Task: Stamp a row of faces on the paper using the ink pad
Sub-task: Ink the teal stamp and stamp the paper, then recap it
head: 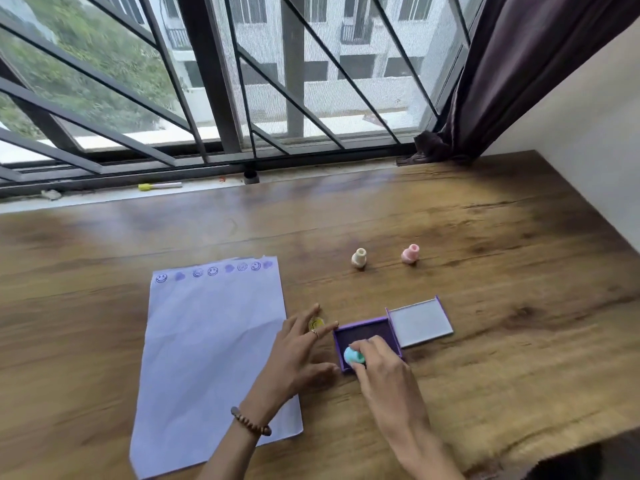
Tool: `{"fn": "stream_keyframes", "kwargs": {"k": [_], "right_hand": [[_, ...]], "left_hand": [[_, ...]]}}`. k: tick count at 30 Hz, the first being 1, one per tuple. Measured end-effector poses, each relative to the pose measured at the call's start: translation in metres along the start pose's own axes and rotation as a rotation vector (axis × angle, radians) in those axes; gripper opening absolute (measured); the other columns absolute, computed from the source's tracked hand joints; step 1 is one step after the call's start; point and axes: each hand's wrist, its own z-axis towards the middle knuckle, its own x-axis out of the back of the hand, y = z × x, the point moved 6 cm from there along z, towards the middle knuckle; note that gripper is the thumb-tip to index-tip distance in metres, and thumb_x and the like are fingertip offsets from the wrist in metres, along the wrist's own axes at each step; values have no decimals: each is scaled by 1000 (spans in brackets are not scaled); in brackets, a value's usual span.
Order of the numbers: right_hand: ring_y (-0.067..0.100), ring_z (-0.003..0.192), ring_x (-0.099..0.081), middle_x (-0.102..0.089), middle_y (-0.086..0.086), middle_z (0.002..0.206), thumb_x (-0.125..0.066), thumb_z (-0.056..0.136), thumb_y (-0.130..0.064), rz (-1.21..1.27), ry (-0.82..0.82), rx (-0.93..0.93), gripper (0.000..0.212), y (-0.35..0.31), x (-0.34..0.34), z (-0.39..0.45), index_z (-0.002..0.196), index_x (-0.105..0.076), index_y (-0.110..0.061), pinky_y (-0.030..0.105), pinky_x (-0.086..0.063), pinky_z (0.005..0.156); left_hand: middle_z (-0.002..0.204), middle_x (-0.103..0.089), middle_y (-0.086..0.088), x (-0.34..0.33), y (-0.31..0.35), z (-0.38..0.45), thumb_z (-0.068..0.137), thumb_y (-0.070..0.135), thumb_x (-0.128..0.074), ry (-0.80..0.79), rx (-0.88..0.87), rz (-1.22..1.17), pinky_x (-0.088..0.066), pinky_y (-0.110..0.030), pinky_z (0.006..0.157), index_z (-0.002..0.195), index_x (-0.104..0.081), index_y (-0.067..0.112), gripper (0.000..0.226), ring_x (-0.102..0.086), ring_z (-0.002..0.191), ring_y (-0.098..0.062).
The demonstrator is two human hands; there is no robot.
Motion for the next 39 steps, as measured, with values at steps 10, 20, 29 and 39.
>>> {"fn": "stream_keyframes", "kwargs": {"k": [10, 20, 29, 39], "right_hand": [[17, 77, -64, -62, 1, 86, -69, 71, 3, -187, -67, -3, 26, -9, -6, 5, 87, -61, -15, 27, -53, 59], [36, 93, -63, -68, 21, 98, -58, 77, -3, -164, -301, -130, 19, -14, 6, 49, 92, -68, -5, 34, -48, 68], [6, 61, -61, -70, 1, 67, -78, 69, -16, 551, -91, -285, 8, -42, 17, 48, 71, -71, -18, 18, -46, 59], [11, 73, -67, -72, 7, 86, -74, 75, -14, 1107, -137, -376, 14, -141, -61, 45, 87, -72, -8, 21, -56, 76]], "left_hand": [[150, -29, 4, -2, -6, 3, 66, 35, -78, 147, 4, -119, -17, -19, 95, 122, -55, 35, 61, -26, 133, -18], [156, -11, -2, 3, 3, -3, 77, 28, -71, -47, -21, -79, -17, -26, 111, 136, -35, 32, 70, -13, 141, -18], [144, -42, -6, 127, -112, -71, 89, -6, -44, 412, 119, -48, -27, -34, 113, 129, -49, 13, 44, -33, 137, -21], [148, 2, 17, 134, -199, -109, 87, 47, -51, 185, 204, 135, 5, -39, 117, 142, -16, 34, 67, 4, 142, -8]]}}
